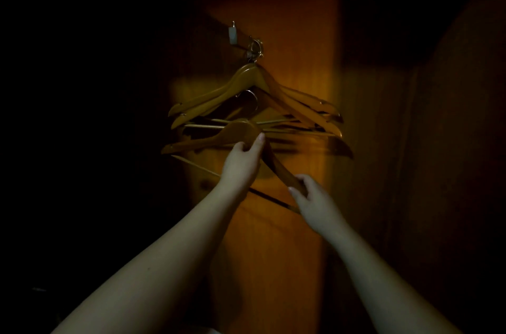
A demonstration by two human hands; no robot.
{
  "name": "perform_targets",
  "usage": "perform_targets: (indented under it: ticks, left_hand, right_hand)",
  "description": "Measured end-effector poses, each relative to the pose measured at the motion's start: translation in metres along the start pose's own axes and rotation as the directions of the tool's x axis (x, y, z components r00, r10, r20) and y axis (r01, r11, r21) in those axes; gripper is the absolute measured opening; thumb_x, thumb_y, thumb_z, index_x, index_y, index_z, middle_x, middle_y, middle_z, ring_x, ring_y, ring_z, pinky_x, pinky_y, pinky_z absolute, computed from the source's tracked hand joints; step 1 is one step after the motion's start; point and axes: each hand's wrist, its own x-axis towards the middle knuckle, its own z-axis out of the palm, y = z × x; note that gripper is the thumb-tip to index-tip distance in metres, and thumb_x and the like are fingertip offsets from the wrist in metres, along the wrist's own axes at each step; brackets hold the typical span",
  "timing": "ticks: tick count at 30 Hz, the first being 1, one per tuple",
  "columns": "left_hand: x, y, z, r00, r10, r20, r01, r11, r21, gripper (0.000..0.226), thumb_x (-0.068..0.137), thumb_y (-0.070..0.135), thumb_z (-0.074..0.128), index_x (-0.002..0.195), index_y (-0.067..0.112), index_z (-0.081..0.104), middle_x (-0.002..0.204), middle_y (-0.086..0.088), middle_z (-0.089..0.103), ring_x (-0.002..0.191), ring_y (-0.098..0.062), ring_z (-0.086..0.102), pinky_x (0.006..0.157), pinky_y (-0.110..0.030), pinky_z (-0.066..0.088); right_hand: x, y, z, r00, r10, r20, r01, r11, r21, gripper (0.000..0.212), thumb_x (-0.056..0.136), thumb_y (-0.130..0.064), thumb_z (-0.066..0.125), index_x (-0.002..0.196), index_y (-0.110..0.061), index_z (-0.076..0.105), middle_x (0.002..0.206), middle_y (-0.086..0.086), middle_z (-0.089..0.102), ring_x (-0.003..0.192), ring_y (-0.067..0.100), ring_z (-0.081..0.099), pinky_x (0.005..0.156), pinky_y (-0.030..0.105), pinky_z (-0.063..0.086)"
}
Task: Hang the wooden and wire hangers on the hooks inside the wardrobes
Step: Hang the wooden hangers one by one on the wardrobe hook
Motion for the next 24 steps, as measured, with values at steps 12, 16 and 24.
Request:
perform_targets:
  ticks: [12,16,24]
  left_hand:
    - [0.057,-0.001,-0.068,0.856,0.500,-0.129,-0.331,0.724,0.605,0.042,0.098,0.039,0.051,0.136,0.021,0.050,0.137,0.000,0.050,0.131,-0.019,0.041,0.113,-0.044,0.032]
    - [0.078,0.005,-0.085,0.859,0.510,-0.041,-0.321,0.599,0.734,0.053,0.097,0.046,0.049,0.143,0.018,0.043,0.143,-0.004,0.047,0.136,-0.025,0.036,0.115,-0.047,0.020]
    - [0.118,0.014,-0.096,0.850,0.525,0.039,-0.363,0.531,0.766,0.031,0.099,0.041,0.047,0.118,0.019,0.058,0.119,-0.003,0.059,0.116,-0.023,0.051,0.107,-0.048,0.028]
  right_hand:
    - [0.048,0.002,-0.072,0.997,0.059,-0.046,-0.059,0.998,0.003,0.027,0.098,-0.037,0.053,0.125,-0.036,0.052,0.119,-0.004,0.059,0.100,0.011,0.056,0.070,0.026,0.041]
    - [0.065,-0.013,-0.093,0.999,0.019,-0.034,-0.018,1.000,0.020,0.026,0.097,-0.037,0.054,0.123,-0.032,0.055,0.104,-0.006,0.067,0.099,0.011,0.059,0.069,0.023,0.038]
    - [0.094,-0.043,-0.116,0.999,0.009,-0.045,-0.007,0.999,0.043,0.021,0.099,-0.026,0.054,0.119,-0.021,0.056,0.088,0.000,0.067,0.076,0.014,0.057,0.062,0.027,0.041]
